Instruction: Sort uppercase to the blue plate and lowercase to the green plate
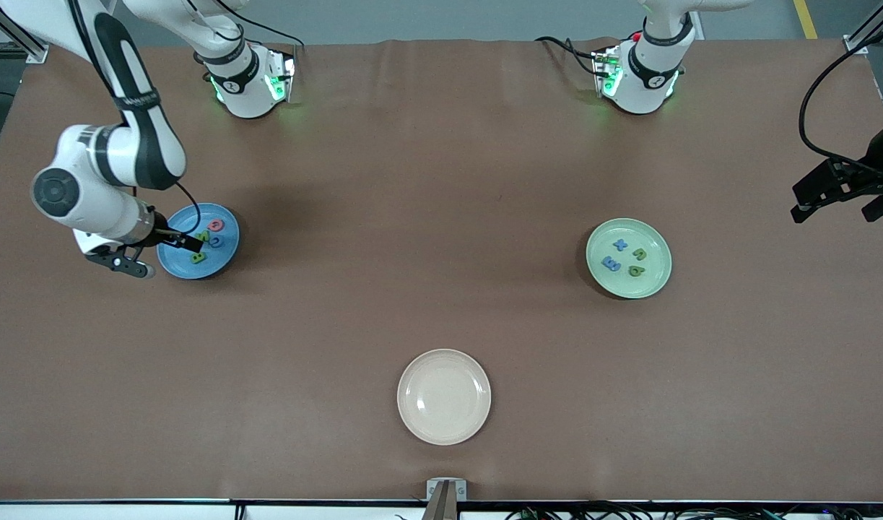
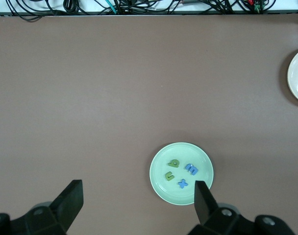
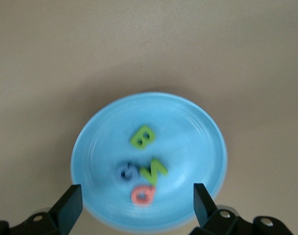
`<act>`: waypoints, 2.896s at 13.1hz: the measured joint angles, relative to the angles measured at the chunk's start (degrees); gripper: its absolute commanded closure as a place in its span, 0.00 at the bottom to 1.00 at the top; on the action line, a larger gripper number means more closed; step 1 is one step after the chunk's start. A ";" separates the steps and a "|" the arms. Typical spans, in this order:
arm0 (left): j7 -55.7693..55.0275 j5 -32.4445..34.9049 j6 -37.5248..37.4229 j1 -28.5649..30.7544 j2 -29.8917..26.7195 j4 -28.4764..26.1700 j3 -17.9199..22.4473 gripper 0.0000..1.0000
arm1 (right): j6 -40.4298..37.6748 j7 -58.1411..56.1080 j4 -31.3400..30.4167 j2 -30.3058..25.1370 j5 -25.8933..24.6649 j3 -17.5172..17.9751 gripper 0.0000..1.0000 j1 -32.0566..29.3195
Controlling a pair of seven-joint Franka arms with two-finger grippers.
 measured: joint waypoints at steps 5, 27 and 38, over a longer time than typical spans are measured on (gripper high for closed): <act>-1.08 0.00 -1.31 0.08 0.00 0.00 0.05 0.00 | -33.63 -6.26 22.44 -3.87 0.00 0.16 0.00 3.67; -1.50 -2.42 -2.66 0.11 0.00 0.13 0.22 0.00 | -41.77 -6.60 44.56 -0.03 5.11 -0.67 0.00 2.61; -1.50 -2.42 -2.66 0.13 0.00 0.23 0.32 0.00 | -41.19 -10.18 41.88 -5.26 1.93 8.99 0.00 -6.10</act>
